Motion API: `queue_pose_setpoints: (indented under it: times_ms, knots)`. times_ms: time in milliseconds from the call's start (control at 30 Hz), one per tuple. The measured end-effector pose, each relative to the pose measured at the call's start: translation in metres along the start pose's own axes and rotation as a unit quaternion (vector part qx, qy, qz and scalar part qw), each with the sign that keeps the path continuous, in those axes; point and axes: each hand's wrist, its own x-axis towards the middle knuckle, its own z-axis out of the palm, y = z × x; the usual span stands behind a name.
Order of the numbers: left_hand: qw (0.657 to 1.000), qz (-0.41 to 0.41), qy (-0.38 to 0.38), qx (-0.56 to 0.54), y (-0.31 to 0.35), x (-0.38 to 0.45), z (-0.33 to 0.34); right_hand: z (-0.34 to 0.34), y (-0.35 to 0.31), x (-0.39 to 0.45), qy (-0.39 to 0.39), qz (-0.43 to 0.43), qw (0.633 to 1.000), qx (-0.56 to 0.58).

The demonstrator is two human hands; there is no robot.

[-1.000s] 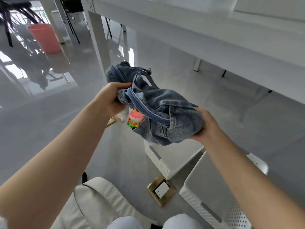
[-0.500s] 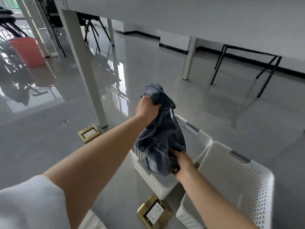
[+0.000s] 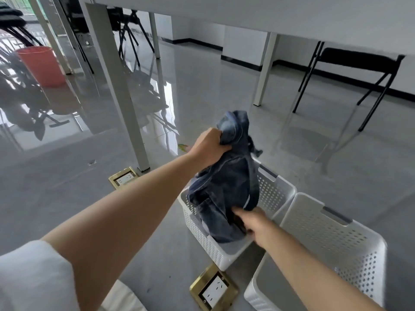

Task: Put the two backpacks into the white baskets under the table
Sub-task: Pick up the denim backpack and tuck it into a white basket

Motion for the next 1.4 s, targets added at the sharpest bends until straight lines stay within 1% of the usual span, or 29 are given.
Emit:
queue_pose_setpoints:
  times_ms: [67, 133, 167, 233, 267, 300, 333, 367, 400, 433, 467, 533, 567, 633, 700, 767, 800, 867, 933, 1000, 1033, 1133, 1233, 1333, 1400]
  knots:
    - [0.997, -0.003, -0.045, 0.055, -0.023, -0.008, 0.010, -0.018, -0.020, 0.007, 0.033, -0.054, 0.996, -0.055]
    - [0.991, 0.003, -0.083, 0.102, -0.040, -0.020, 0.023, -0.030, -0.041, 0.011, 0.049, -0.120, 0.986, -0.104]
    - [0.988, 0.011, -0.097, 0.123, -0.046, -0.025, 0.029, -0.032, -0.051, 0.013, 0.049, -0.158, 0.974, -0.156]
    - [0.983, 0.020, -0.112, 0.146, -0.052, -0.032, 0.038, -0.032, -0.068, 0.014, 0.038, -0.192, 0.947, -0.255]
    - [0.981, 0.028, -0.112, 0.155, -0.053, -0.034, 0.042, -0.033, -0.074, 0.017, 0.017, -0.188, 0.948, -0.258]
    - [0.979, 0.039, -0.107, 0.167, -0.054, -0.035, 0.044, -0.032, -0.081, 0.019, -0.022, -0.169, 0.962, -0.214]
    - [0.977, 0.048, -0.104, 0.181, -0.054, -0.037, 0.045, -0.030, -0.090, 0.019, -0.075, -0.132, 0.978, -0.142]
    - [0.974, 0.054, -0.101, 0.193, -0.052, -0.040, 0.046, -0.029, -0.097, 0.019, -0.119, -0.092, 0.986, -0.069]
    - [0.972, 0.060, -0.104, 0.204, -0.049, -0.044, 0.046, -0.027, -0.105, 0.020, -0.155, -0.063, 0.986, -0.013]
    - [0.968, 0.071, -0.109, 0.214, -0.045, -0.047, 0.046, -0.025, -0.110, 0.022, -0.178, -0.053, 0.983, -0.014]
    - [0.965, 0.082, -0.116, 0.221, -0.042, -0.051, 0.048, -0.021, -0.113, 0.021, -0.180, -0.048, 0.980, -0.063]
    - [0.963, 0.096, -0.137, 0.213, -0.035, -0.061, 0.051, -0.009, -0.116, 0.020, -0.124, -0.076, 0.974, -0.176]
    - [0.966, 0.098, -0.141, 0.195, -0.035, -0.066, 0.052, -0.003, -0.116, 0.023, -0.096, -0.106, 0.971, -0.192]
    - [0.981, 0.101, -0.116, 0.120, -0.041, -0.076, 0.054, 0.001, -0.122, 0.027, -0.042, -0.155, 0.974, -0.159]
    - [0.993, 0.084, -0.074, 0.037, -0.053, -0.093, 0.055, -0.003, -0.131, 0.028, 0.015, -0.170, 0.979, -0.109]
    - [0.998, 0.035, -0.049, 0.018, -0.071, -0.116, 0.060, -0.012, -0.140, 0.026, 0.062, -0.181, 0.978, -0.085]
    - [0.998, 0.007, -0.050, 0.027, -0.079, -0.127, 0.064, -0.015, -0.143, 0.022, 0.077, -0.191, 0.974, -0.092]
    - [0.995, -0.046, -0.078, 0.031, -0.096, -0.142, 0.076, -0.020, -0.151, 0.014, 0.081, -0.232, 0.962, -0.119]
    - [0.992, -0.094, -0.086, -0.024, -0.108, -0.147, 0.089, -0.020, -0.160, -0.004, 0.084, -0.287, 0.946, -0.123]
    - [0.987, -0.123, -0.052, -0.086, -0.108, -0.143, 0.094, -0.022, -0.169, -0.022, 0.090, -0.346, 0.928, -0.101]
    - [0.986, -0.130, -0.034, -0.098, -0.104, -0.139, 0.095, -0.025, -0.174, -0.035, 0.095, -0.370, 0.921, -0.079]
    - [0.989, -0.123, 0.013, -0.085, -0.089, -0.122, 0.092, -0.037, -0.183, -0.063, 0.095, -0.417, 0.904, 0.001]
    - [0.989, -0.131, 0.033, -0.064, -0.078, -0.105, 0.084, -0.049, -0.182, -0.069, 0.102, -0.402, 0.910, 0.011]
    - [0.986, -0.153, 0.037, -0.050, -0.081, -0.090, 0.073, -0.064, -0.171, -0.058, 0.120, -0.341, 0.932, 0.037]
    - [0.984, -0.161, 0.045, -0.061, -0.091, -0.080, 0.060, -0.074, -0.162, -0.049, 0.124, -0.297, 0.946, 0.043]
